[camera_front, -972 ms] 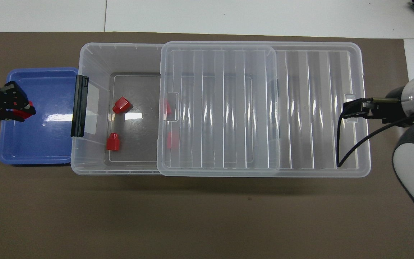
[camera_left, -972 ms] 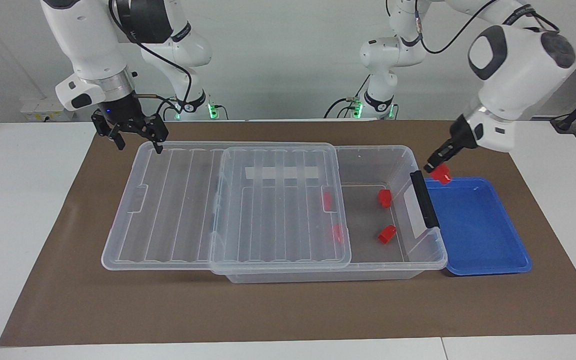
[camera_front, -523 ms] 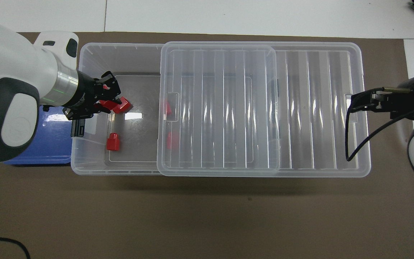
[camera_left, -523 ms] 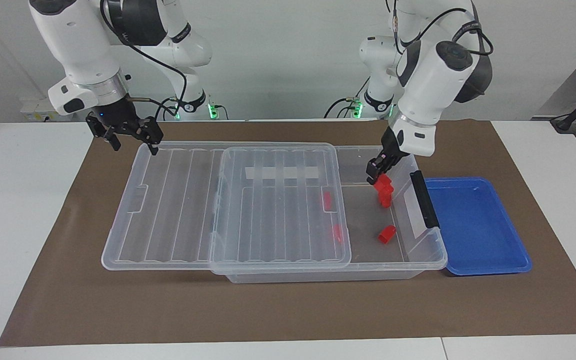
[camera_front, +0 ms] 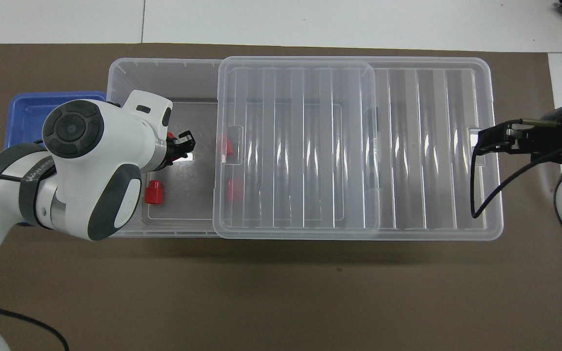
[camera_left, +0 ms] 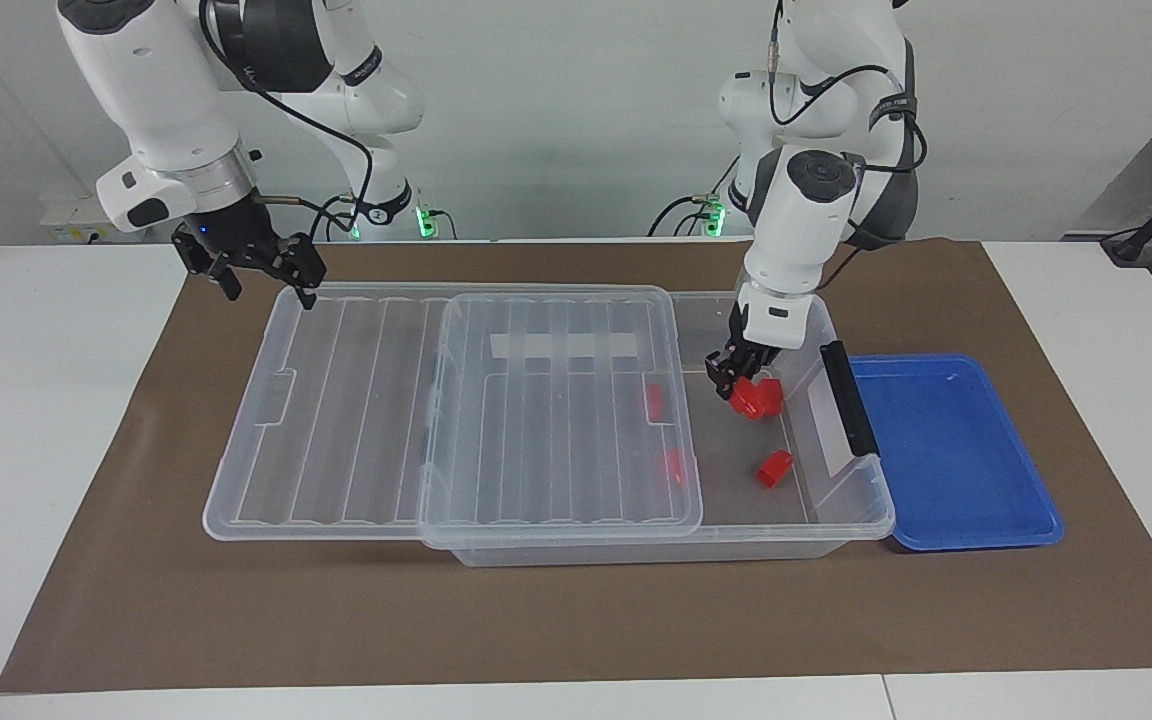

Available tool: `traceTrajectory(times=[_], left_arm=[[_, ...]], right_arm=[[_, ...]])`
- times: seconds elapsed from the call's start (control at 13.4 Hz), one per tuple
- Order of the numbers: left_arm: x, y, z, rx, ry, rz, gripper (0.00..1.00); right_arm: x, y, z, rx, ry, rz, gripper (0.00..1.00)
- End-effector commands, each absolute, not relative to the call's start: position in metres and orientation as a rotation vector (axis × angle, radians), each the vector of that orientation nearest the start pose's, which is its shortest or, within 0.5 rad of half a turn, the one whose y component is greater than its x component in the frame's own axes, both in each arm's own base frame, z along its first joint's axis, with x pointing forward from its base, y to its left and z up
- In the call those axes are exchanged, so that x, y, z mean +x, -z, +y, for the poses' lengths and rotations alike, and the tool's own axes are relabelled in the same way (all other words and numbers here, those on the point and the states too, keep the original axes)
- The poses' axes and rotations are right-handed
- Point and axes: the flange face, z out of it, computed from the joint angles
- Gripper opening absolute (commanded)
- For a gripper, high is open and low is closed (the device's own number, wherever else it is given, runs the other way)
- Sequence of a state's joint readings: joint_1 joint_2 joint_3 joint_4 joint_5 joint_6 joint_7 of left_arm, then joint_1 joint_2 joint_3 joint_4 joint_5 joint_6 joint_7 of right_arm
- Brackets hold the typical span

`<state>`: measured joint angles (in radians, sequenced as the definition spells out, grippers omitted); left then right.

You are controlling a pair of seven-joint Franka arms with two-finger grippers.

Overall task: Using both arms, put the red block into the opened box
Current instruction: 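Carry the red block with the left gripper into the opened box, then open the left gripper to drop the block, then lift away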

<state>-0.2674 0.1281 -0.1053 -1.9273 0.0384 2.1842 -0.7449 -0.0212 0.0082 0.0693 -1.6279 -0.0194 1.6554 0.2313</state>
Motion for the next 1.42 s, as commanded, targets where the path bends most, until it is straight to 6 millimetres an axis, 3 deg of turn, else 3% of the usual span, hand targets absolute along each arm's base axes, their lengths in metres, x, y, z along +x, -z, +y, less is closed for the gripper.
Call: traceTrajectory(times=[0.0, 0.45, 0.82, 1.35], left_arm=[[0.565, -0.399, -0.218, -3.097, 0.186, -0.43, 0.0], [0.564, -0.342, -0.224, -3.073, 0.161, -0.348, 0.0], [0.551, -0.308, -0.221, -3.09, 0.17, -0.333, 0.0], [0.55, -0.295, -0.225, -3.097, 0.17, -0.333, 0.0]], right_arm=[[0.563, -0.6, 0.022, -3.14, 0.03, 0.31, 1.0], [0.564, -0.597, 0.017, -3.139, 0.032, 0.321, 1.0], [0.564, -0.596, 0.006, -3.138, 0.03, 0.333, 1.0], [0.564, -0.591, -0.005, -3.137, 0.048, 0.338, 1.0]])
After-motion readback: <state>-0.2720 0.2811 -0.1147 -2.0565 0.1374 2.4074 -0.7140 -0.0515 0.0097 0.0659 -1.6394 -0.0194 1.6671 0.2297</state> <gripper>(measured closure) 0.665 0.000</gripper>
